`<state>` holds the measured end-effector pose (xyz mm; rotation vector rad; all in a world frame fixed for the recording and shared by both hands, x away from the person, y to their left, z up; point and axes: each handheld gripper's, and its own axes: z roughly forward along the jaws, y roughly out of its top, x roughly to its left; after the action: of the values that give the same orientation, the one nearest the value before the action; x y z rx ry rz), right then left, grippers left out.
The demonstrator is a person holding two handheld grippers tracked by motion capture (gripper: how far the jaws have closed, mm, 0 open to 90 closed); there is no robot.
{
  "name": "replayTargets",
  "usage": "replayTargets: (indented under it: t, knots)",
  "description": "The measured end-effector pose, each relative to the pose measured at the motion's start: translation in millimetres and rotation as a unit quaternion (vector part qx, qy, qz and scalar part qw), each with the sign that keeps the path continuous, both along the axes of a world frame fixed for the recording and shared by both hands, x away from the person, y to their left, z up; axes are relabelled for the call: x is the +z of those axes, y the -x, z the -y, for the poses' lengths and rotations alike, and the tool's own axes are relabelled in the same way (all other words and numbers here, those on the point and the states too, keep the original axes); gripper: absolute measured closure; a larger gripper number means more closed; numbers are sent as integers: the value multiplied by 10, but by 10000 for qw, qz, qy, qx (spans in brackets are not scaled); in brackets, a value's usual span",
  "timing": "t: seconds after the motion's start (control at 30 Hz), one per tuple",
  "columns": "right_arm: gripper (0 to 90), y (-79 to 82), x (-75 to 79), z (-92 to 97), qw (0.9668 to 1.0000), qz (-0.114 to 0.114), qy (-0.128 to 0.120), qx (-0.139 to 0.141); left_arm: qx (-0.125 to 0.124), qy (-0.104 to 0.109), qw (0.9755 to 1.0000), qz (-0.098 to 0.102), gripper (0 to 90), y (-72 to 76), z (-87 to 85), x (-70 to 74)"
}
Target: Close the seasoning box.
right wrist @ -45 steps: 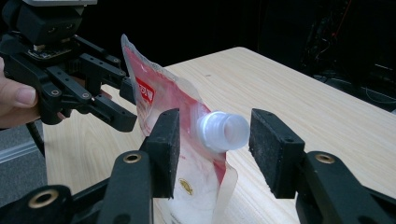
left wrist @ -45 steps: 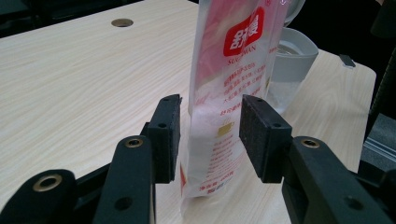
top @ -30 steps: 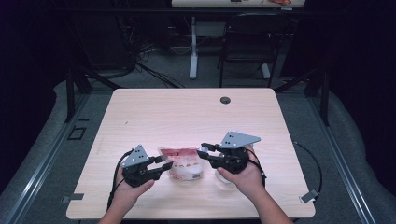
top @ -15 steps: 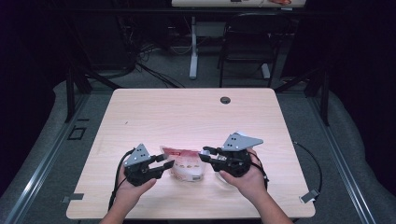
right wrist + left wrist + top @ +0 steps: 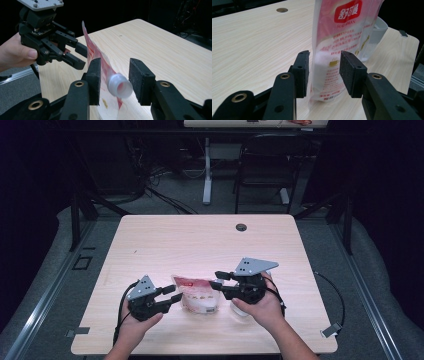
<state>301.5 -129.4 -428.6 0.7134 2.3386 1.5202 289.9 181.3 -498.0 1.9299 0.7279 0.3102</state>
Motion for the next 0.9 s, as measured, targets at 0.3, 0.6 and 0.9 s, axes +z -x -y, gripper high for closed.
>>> replayTargets:
  t: [0.3,0.6,0.9]
  knots:
    - [636,-38,181,-142,9998,63,47,180,135,-29,9999,-63,596,55,-149,-45]
    - [676,-129,301,-366,9980,71,440,439,271,12,9994,-222,599,46,-278,-130]
    - [734,-217,388,-547,9941,8,915,581,339,31,9991,-271,599,38,-333,-163]
